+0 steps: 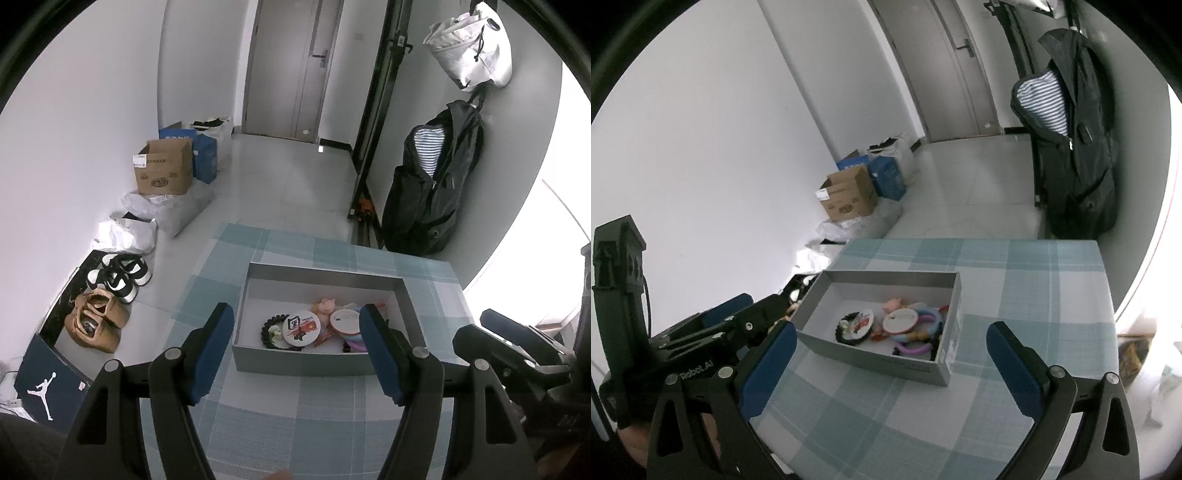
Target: Organize jewelry
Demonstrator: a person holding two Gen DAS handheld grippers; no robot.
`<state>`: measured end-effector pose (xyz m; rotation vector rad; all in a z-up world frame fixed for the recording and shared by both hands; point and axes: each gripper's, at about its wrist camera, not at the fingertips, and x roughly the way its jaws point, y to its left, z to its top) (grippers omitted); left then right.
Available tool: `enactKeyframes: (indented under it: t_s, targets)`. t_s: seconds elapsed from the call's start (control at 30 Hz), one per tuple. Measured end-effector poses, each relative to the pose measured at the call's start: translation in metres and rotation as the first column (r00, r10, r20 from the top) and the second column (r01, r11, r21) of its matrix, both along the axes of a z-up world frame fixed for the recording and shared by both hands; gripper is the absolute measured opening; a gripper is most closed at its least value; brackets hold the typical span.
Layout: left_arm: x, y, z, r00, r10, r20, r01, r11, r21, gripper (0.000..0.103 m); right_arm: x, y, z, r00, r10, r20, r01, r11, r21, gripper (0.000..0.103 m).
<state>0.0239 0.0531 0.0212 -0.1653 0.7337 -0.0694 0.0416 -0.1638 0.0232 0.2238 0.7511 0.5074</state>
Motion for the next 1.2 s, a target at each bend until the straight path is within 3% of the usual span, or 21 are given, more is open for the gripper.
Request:
enactKeyframes:
  t_s: [1.2]
  targets:
    - [0.0013,-0.0023,0.0005,1.000,-0.001,0.002,0.001,1.000,-0.011,0.066,-0.0008,-0.0013,0.0017,1.000,-0.014,-0.001,0.014,1.000,-0.004,0.103]
